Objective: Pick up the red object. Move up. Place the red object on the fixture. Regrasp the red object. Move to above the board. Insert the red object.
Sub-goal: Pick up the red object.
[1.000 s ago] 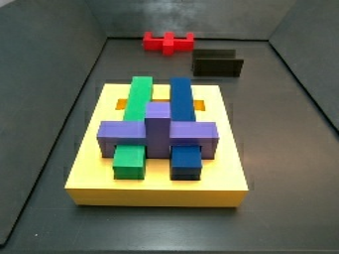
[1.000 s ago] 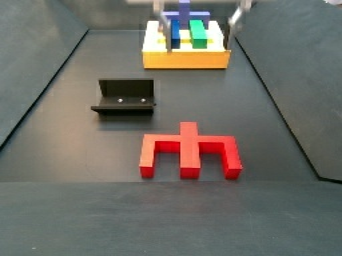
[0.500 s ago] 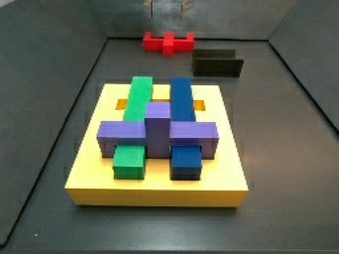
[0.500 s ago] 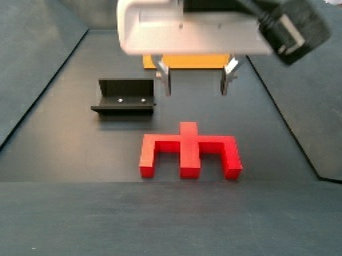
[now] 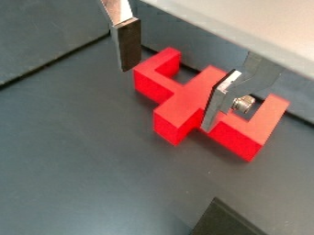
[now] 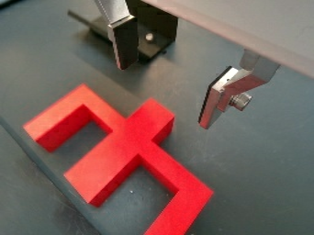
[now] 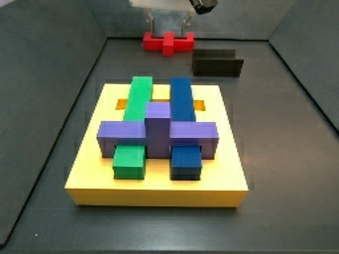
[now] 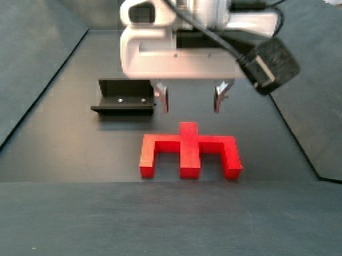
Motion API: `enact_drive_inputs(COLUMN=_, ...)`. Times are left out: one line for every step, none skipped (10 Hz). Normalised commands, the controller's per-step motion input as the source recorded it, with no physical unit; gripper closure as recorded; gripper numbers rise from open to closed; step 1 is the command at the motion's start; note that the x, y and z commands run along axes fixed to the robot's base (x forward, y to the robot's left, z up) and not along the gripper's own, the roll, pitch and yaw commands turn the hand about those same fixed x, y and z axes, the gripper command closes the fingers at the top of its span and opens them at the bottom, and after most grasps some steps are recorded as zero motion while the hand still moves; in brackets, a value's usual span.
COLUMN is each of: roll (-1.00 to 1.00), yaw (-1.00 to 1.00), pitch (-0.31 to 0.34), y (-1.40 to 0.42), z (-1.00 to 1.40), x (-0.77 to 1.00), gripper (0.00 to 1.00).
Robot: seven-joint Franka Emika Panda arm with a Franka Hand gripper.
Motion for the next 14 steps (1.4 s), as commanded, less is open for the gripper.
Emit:
enact_drive_inputs(roll=-0.16, yaw=0.00, pitch=0.000, y=0.13, z=-0.86, x=0.10, gripper=0.00)
enact_drive_inputs(roll=-0.16, yaw=0.00, pitch=0.040, y=0.19, z=-0.83, x=0.14, gripper=0.00)
enact_drive_inputs(roll=-0.11, yaw=0.01, pitch=0.021, y=0.27, z=-0.64, x=0.11, gripper=0.00)
enact_drive_inputs(roll=-0.06, yaw=0.06, pitch=0.000, y=0.31, z=-0.63, x=0.00, gripper=0.00)
enact_drive_inputs(roll=-0.06, yaw=0.09, pitch=-0.034, y=0.18, z=-0.38, x=-0.04, gripper=0.00)
enact_drive_inputs(roll=-0.05, yaw=0.12, pitch=-0.060, y=0.00, z=-0.21, x=-0.02, gripper=0.00)
enact_drive_inputs(roll=-0.06, yaw=0.07, pitch=-0.031, y=0.00, z=-0.19, x=0.00, gripper=0.00)
enact_drive_inputs(roll=-0.06, yaw=0.00, pitch=-0.016, y=0.00, z=-0.18, x=0.00, gripper=0.00)
enact_drive_inputs(roll=0.00, yaw=0.00, pitch=0.000, y=0.00, z=0.00, x=0.00, gripper=0.00)
enact_drive_inputs(roll=0.00, yaw=0.00, pitch=0.000, y=0.00, z=0.00, x=0.00, gripper=1.00)
enact_drive_inputs(roll=0.00, yaw=0.00, pitch=0.000, y=0.00, z=0.00, x=0.00, gripper=1.00)
enact_drive_inputs(roll=0.00, yaw=0.00, pitch=0.000, y=0.00, z=0.00, x=0.00, gripper=1.00)
enact_drive_inputs(roll=0.00, yaw=0.00, pitch=0.000, y=0.00, z=0.00, x=0.00, gripper=1.00)
enact_drive_inputs(roll=0.00, yaw=0.00, pitch=0.000, y=0.00, z=0.00, x=0.00, gripper=1.00)
